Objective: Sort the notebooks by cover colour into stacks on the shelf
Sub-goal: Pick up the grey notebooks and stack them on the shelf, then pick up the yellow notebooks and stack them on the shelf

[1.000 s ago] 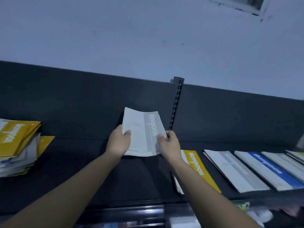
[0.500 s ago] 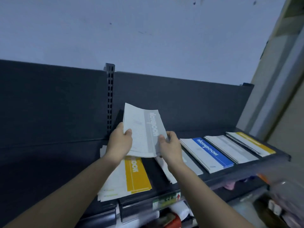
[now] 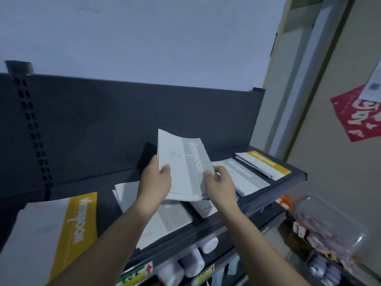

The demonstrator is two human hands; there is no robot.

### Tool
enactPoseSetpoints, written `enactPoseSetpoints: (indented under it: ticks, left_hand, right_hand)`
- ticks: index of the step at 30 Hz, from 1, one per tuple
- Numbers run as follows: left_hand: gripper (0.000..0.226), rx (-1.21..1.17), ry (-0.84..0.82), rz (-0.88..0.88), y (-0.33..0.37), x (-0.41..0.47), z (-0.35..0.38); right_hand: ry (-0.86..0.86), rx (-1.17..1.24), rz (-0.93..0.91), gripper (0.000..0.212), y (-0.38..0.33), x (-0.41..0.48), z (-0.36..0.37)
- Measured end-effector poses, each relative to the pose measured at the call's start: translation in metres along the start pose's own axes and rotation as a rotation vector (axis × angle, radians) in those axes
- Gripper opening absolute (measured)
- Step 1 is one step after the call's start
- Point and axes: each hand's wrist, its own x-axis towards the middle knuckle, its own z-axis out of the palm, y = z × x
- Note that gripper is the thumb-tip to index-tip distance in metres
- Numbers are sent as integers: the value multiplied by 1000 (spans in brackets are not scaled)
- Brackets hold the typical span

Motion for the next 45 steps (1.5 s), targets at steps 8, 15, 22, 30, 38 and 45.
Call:
enactPoseSetpoints:
  ticks: [8,15,22,30,38,45]
  left_hand:
    - [30,-23,-31,-87,17,0,120]
    - [30,274,-96,-145,19,18,188]
    - [59,514,-187,-118,12,35,228]
    - [68,817,-226,-128,4,40,249]
    - [48,1126,-207,-87,0,35,261]
    - [37,1086,71,-132,21,16,246]
  right_hand:
    - [-65,-206,16,37,48,71,-92]
    - [-137,-338,26,40,80,126,-138]
    - [-175,-516,-55,31,102,171,-150]
    - [-195,-776,-250,25,127,198,-147]
    - [-239,-1036,-405,39,142,208,-149]
    - [-353,-807,-586,43,128,216,-147]
